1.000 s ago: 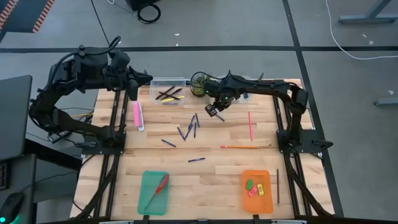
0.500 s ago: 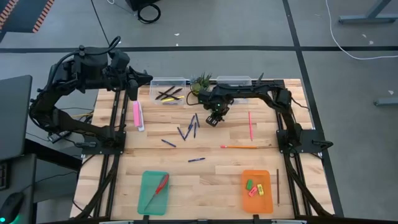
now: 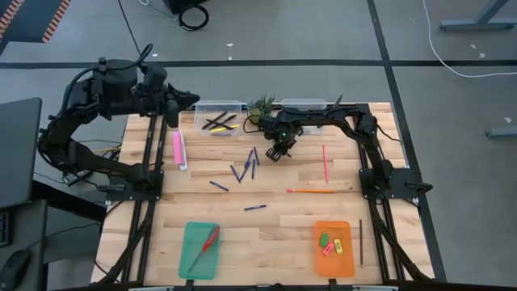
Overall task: Sort crayons/erasers/pens/pencils in bins
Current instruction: Put the blue crayon into the right transparent bin
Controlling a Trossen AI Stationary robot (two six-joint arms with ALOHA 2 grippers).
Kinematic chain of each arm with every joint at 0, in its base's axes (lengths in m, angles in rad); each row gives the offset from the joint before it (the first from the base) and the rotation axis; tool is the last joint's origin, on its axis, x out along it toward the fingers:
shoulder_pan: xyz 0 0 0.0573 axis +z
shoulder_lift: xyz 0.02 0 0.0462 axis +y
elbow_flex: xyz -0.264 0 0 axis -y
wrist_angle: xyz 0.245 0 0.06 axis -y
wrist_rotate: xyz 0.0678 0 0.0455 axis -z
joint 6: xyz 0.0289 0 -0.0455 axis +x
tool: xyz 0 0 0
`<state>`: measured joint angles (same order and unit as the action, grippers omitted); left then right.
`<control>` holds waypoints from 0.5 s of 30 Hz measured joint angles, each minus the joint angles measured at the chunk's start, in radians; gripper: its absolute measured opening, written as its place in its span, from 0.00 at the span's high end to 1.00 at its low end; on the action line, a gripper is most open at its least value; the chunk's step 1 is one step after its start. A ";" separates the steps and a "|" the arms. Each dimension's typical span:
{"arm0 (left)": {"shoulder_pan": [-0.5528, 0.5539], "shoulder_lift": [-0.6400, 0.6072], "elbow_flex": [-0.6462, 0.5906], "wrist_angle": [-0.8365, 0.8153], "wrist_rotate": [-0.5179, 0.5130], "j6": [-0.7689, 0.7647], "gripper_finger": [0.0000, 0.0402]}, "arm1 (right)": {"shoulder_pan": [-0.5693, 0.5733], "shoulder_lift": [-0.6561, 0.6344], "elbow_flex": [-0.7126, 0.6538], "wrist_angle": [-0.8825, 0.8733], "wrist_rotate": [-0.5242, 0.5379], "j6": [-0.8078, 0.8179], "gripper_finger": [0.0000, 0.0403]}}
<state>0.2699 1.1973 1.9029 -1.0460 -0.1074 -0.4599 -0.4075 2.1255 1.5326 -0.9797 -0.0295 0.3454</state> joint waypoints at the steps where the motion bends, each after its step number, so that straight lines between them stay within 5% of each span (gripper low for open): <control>1: 0.000 0.000 0.000 0.003 0.000 0.000 0.97 | -0.002 -0.002 -0.012 0.008 -0.004 -0.002 0.78; 15: 0.009 0.000 0.000 0.048 -0.001 0.000 0.97 | 0.004 -0.041 -0.039 0.028 -0.003 -0.020 0.96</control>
<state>0.2787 1.1972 1.9030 -0.9983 -0.1081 -0.4594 -0.4036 2.0847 1.4940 -0.9515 -0.0324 0.3250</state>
